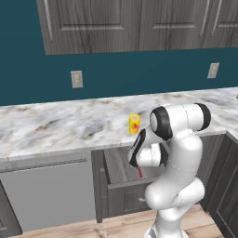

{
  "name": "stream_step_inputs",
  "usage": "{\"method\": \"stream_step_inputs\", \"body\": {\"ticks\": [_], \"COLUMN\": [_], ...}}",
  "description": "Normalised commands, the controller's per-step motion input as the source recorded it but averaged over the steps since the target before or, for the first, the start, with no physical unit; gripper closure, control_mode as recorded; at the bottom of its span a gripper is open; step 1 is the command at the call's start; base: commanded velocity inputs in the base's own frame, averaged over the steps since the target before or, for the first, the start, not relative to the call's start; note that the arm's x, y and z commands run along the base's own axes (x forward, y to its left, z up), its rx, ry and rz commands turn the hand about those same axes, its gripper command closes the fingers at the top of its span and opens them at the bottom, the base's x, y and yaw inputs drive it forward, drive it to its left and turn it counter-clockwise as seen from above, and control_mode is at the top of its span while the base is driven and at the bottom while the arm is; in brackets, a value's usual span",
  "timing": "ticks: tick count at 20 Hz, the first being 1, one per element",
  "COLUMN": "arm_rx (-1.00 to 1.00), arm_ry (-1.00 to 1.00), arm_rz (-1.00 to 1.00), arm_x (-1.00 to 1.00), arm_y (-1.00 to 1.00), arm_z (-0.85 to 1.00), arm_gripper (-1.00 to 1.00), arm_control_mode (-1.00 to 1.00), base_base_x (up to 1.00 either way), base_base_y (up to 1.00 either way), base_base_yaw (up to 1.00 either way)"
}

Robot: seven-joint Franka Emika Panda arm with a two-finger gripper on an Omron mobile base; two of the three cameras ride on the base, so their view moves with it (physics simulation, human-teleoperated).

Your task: Pick up the straw from the left drawer and put it inside the smoothie cup.

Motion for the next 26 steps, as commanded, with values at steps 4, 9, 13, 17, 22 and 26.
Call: {"method": "stream_step_inputs", "body": {"ticks": [4,9,13,17,22,26], "arm_rx": [0.0,0.0,0.0,0.0,0.0,0.0], "arm_ry": [0.0,0.0,0.0,0.0,0.0,0.0], "arm_rz": [-0.03,-0.03,-0.01,-0.01,0.0,0.0], "arm_x": [0.19,0.18,0.19,0.15,0.1,0.13], "arm_y": [0.0,0.0,0.0,0.03,0.04,0.03], "arm_z": [-0.17,-0.24,-0.3,-0.32,-0.33,-0.29], "arm_gripper": [-1.0,-1.0,-1.0,-1.0,-1.0,-1.0], "arm_control_mode": [-1.0,-1.0,-1.0,-1.0,-1.0,-1.0], "base_base_x": [0.0,0.0,0.0,0.0,0.0,0.0], "base_base_y": [0.0,0.0,0.0,0.0,0.0,0.0], "base_base_yaw": [0.0,0.0,0.0,0.0,0.0,0.0]}}
